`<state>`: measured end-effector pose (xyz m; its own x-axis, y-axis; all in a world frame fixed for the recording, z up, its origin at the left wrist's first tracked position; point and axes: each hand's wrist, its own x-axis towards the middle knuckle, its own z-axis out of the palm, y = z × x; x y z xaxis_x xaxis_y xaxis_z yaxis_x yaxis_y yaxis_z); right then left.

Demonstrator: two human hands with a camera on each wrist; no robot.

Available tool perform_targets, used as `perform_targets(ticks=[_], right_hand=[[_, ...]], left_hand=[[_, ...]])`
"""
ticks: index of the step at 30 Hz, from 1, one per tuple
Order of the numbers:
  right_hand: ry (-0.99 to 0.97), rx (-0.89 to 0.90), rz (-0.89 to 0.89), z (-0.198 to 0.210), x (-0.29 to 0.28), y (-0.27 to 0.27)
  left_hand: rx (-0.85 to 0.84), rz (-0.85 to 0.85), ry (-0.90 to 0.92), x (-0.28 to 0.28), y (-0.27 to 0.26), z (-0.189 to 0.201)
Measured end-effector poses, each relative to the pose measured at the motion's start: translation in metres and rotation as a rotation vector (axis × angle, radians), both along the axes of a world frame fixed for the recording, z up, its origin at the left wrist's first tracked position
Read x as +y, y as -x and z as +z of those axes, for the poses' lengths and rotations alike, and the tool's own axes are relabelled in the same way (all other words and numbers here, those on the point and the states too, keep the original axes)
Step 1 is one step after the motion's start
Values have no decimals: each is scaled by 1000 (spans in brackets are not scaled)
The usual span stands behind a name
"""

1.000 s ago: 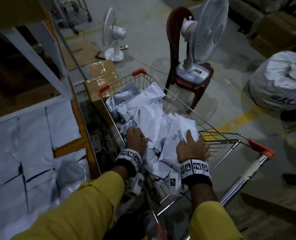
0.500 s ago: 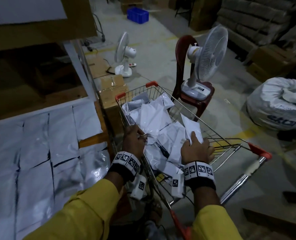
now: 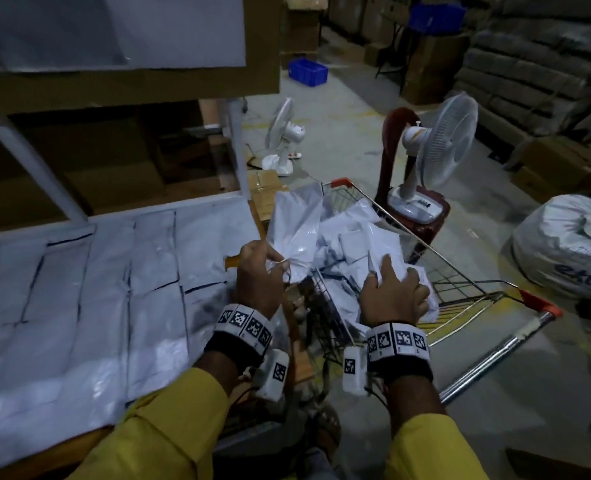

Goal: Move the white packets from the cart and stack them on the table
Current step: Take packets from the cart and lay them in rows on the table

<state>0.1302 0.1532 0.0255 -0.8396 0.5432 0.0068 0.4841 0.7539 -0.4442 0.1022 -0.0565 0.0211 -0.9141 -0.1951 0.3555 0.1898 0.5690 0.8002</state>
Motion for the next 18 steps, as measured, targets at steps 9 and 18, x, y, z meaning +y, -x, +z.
perform_targets(ticks=[9,18], right_hand=[[27,25,224,17,-113,-37],[18,-16,476,35,-190,-25]], left_hand=[[-67,253,34,-148,-74,5],[-129,474,131,-268,-131,7]])
